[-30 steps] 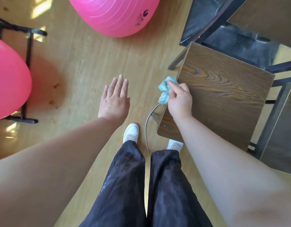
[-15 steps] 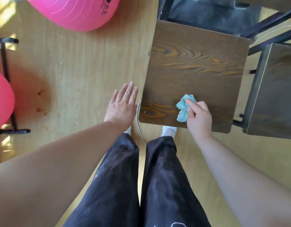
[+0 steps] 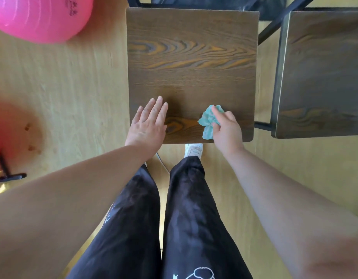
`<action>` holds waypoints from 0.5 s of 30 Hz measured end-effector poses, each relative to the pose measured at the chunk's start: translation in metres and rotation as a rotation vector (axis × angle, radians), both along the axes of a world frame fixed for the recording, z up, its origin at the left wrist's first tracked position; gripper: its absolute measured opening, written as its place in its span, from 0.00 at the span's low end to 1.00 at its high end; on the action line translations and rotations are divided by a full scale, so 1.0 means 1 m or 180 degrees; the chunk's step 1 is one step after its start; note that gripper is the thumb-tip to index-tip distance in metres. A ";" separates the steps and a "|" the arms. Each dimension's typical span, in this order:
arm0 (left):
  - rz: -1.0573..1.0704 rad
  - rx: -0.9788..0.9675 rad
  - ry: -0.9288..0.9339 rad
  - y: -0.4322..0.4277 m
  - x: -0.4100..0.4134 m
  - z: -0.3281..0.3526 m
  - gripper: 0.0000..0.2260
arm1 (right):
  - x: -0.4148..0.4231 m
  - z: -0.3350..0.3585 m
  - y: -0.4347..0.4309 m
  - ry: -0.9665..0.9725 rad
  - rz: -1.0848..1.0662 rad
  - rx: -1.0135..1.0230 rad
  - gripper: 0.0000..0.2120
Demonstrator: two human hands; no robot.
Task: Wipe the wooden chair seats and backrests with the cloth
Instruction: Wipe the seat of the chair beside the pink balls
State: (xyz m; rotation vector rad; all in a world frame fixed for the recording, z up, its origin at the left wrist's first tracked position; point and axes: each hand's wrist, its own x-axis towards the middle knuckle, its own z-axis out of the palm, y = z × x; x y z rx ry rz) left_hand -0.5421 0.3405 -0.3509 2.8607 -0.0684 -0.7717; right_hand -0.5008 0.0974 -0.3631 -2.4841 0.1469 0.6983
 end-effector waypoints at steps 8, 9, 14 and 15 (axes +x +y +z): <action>0.0199 0.0171 -0.0070 0.022 -0.017 -0.007 0.27 | -0.002 0.001 0.027 0.0073 -0.0150 0.0068 0.24; 0.0237 0.0182 -0.0062 0.027 -0.020 -0.007 0.27 | -0.003 0.001 0.033 0.0079 -0.0118 0.0080 0.23; 0.0460 0.0234 -0.0005 0.054 -0.032 -0.005 0.27 | -0.012 0.004 0.074 0.0189 -0.0010 0.0178 0.23; 0.0508 0.0243 0.0016 0.060 -0.034 -0.005 0.27 | -0.014 0.005 0.083 0.0201 0.0027 0.0199 0.22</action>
